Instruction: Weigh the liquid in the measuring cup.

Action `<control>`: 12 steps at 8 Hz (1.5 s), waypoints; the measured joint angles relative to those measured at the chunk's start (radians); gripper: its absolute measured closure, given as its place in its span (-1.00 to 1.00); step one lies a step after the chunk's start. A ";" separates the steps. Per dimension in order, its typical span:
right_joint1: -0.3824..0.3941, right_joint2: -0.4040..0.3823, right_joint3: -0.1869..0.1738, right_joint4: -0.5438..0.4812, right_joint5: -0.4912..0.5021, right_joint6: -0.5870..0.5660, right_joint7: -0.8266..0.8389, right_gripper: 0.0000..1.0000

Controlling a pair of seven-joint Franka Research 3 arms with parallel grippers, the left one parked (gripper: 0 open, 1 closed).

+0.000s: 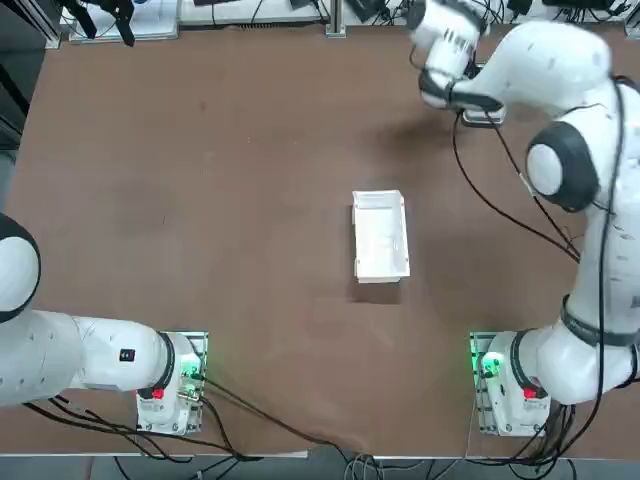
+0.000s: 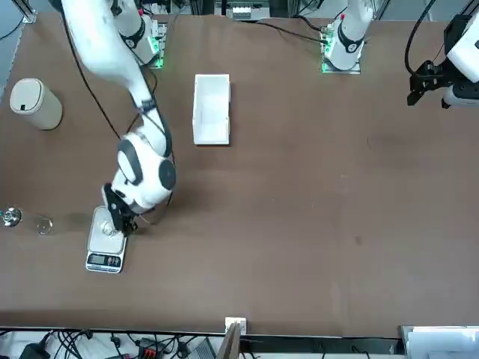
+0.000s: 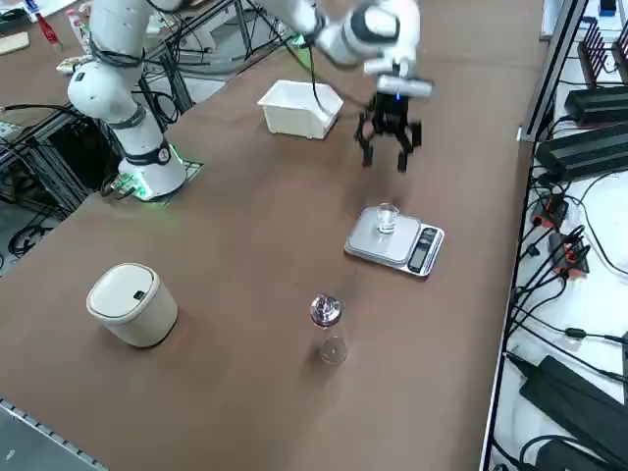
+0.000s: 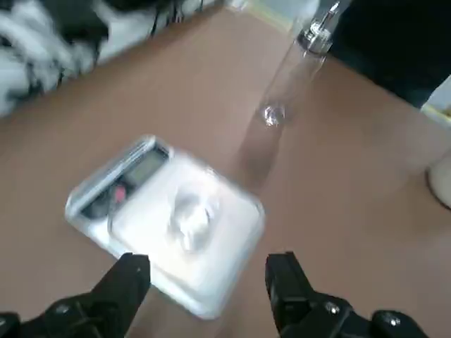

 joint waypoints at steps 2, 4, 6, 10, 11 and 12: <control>0.003 -0.176 0.003 -0.009 0.203 -0.047 -0.344 -1.00; -0.027 -0.300 0.001 -0.053 0.300 -0.070 -0.602 -1.00; -0.095 -0.373 -0.001 -0.074 0.409 -0.084 -0.887 -1.00; -0.236 -0.498 -0.012 -0.082 0.658 -0.165 -1.357 -1.00; -0.271 -0.524 -0.015 -0.082 0.703 -0.194 -1.479 -1.00; -0.308 -0.551 -0.017 -0.082 0.745 -0.223 -1.581 -1.00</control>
